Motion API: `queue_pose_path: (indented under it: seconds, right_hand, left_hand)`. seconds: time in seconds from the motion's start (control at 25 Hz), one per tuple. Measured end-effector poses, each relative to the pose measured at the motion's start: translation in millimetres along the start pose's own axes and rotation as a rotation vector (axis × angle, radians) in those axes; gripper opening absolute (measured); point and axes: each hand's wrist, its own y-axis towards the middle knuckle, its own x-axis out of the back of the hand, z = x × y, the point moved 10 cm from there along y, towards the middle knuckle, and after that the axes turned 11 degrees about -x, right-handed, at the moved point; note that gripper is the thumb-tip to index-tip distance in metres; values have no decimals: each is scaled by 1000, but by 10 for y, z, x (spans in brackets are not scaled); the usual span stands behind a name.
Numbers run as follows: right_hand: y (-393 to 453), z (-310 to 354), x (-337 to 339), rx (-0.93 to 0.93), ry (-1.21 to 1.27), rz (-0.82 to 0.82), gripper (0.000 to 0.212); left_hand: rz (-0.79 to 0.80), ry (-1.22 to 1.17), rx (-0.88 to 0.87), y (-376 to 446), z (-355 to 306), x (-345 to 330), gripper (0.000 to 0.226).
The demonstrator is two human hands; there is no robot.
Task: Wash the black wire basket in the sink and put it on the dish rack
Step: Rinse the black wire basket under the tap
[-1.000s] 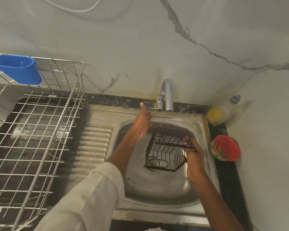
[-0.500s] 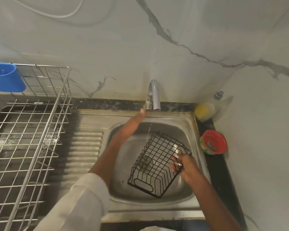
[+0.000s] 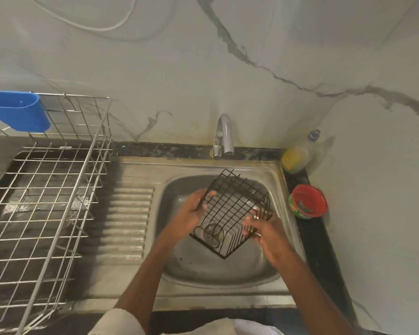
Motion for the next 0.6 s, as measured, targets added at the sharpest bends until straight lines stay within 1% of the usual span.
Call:
queue_pose_path:
  seconds: [0.04, 0.08, 0.12, 0.16, 0.24, 0.28, 0.32, 0.36, 0.4, 0.48, 0.52, 0.56, 0.6]
  right_hand:
    - [-69, 90, 36, 110, -45, -41, 50]
    - [-153, 186, 54, 210, -96, -90, 53]
    - [-235, 274, 55, 295, -149, -142, 53]
    - [-309, 346, 50, 361, -251, -221, 52]
    - [-492, 461, -65, 493, -545, -380, 52]
    - [-585, 466, -178, 558, -667, -409, 53]
    - [-653, 433, -274, 597, -749, -416, 54]
    - [-679, 380, -321, 603, -786, -410, 56]
    - [-701, 354, -317, 601, -787, -413, 57]
    - [-685, 348, -171, 601, -730, -410, 56]
    - [-646, 345, -72, 582, -665, -375, 55]
    - [-581, 336, 28, 556, -602, -346, 55]
    - [-548, 341, 92, 541, -541, -324, 55]
  left_hand:
    - [-47, -115, 60, -91, -57, 30, 43]
    - [-164, -220, 148, -195, -27, 107, 46]
    - [-284, -332, 233, -315, -9, 164, 43]
    - [-363, -473, 321, -424, 0, 129, 39]
    - [-436, -861, 440, -521, -103, -82, 51]
    - [-472, -1018, 476, -523, -175, -171, 52]
    - [-500, -1051, 501, -523, -206, -224, 48]
    - [-515, -959, 526, -536, -199, -231, 43]
    - [-491, -758, 539, -567, -179, -180, 40]
    - [-381, -346, 502, -608, -194, -12, 43]
    - [-333, -224, 471, -634, -219, 48, 42]
    - [-283, -185, 451, -653, -249, 48, 39]
    - [-255, -217, 451, -667, -249, 21, 37]
